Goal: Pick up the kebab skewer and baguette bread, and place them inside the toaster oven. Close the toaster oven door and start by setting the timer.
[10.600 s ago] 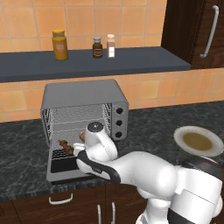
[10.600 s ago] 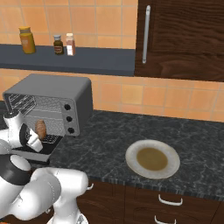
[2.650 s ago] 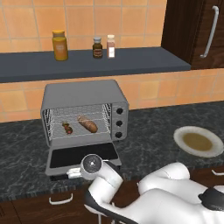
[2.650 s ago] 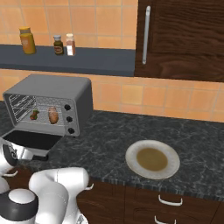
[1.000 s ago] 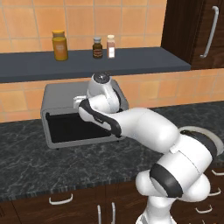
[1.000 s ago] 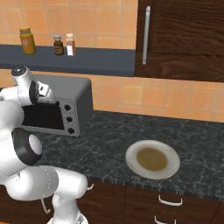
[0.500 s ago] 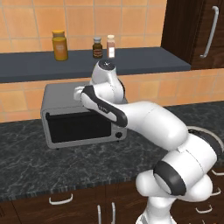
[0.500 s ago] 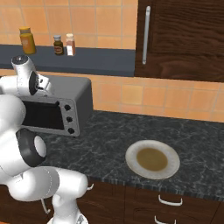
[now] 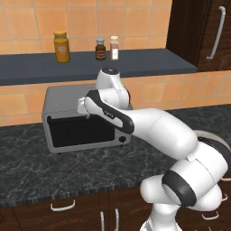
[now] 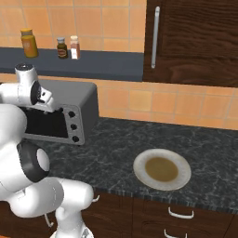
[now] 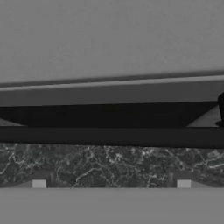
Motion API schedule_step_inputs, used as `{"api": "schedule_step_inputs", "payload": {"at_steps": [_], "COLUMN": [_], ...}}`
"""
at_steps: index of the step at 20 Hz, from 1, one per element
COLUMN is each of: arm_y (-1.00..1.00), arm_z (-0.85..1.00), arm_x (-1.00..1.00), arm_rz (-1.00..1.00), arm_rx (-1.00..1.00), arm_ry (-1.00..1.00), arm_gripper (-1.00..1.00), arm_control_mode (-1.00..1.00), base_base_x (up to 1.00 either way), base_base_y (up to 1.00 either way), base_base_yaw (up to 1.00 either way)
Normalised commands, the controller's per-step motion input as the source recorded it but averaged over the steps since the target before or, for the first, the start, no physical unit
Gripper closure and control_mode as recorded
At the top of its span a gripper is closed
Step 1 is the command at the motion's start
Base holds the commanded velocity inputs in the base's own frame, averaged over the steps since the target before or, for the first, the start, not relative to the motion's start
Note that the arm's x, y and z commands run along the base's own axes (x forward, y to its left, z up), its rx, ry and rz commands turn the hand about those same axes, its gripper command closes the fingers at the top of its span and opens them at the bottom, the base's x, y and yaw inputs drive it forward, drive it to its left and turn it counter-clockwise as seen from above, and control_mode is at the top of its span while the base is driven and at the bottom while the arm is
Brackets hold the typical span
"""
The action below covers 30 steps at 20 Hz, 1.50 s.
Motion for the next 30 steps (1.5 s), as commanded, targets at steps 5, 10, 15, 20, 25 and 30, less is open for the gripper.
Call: {"api": "schedule_step_inputs", "payload": {"at_steps": [5, 10, 15, 20, 25, 30], "arm_y": [0.00, 0.00, -0.05, 0.00, -0.01, -0.13], "arm_z": [-0.34, -0.04, -0.07, 0.00, -0.18, -0.21], "arm_x": [-0.02, -0.03, -0.16, -0.43, -0.18, -0.06], "arm_rz": [0.00, 0.00, 0.00, 0.00, -0.09, -0.16], "arm_rx": [0.00, 0.00, 0.00, 0.00, 0.00, 0.00], "arm_ry": [0.12, 0.03, 0.00, 0.00, 0.01, 0.00], "arm_gripper": [-1.00, -1.00, -1.00, -1.00, -1.00, -1.00], "arm_control_mode": [-1.00, -1.00, -1.00, -1.00, -1.00, -1.00], "base_base_x": [0.00, 0.00, 0.00, 0.00, 0.00, 0.00], "base_base_y": [0.00, 0.00, 0.00, 0.00, 0.00, 0.00], "base_base_yaw": [0.00, 0.00, 0.00, 0.00, 0.00, 0.00]}}
